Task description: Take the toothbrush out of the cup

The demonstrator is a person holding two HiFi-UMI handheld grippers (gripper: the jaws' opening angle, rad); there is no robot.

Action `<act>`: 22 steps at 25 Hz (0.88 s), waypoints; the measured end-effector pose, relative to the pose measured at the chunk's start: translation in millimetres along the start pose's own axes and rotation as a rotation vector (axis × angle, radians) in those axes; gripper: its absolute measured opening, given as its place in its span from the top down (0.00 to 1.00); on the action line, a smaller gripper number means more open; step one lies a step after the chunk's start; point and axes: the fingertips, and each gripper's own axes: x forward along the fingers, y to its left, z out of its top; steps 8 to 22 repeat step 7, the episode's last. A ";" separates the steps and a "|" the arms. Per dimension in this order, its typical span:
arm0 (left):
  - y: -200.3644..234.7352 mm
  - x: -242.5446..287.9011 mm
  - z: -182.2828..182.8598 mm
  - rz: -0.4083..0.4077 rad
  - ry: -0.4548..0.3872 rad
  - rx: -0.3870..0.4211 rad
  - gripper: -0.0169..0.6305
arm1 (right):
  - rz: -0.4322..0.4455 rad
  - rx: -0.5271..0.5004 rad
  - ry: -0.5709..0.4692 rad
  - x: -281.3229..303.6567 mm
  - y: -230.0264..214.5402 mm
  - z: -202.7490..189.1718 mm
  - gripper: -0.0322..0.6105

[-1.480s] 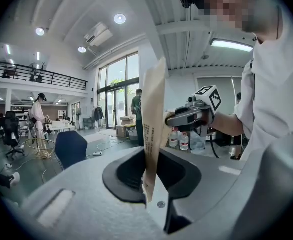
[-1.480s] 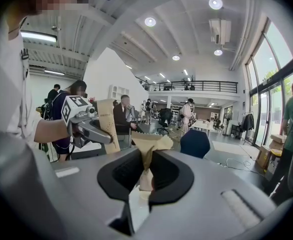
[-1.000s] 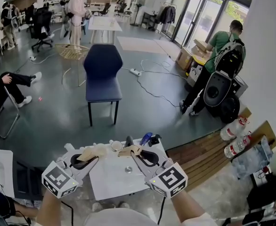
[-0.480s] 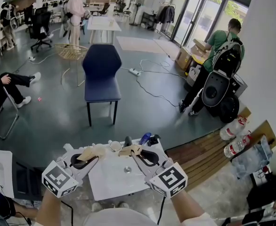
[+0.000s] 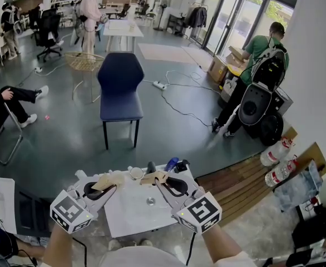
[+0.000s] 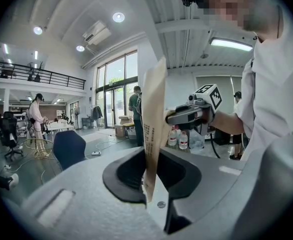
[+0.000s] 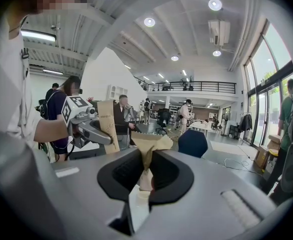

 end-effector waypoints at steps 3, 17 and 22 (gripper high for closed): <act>-1.1 0.3 -0.2 0.001 0.000 -0.001 0.89 | 0.003 0.003 0.005 -0.9 0.3 -0.5 0.91; -2.4 1.8 -4.1 0.000 0.003 -0.001 0.89 | 0.003 -0.003 0.001 -1.1 0.8 -3.0 0.91; -2.4 1.8 -4.1 0.000 0.003 -0.001 0.89 | 0.003 -0.003 0.001 -1.1 0.8 -3.0 0.91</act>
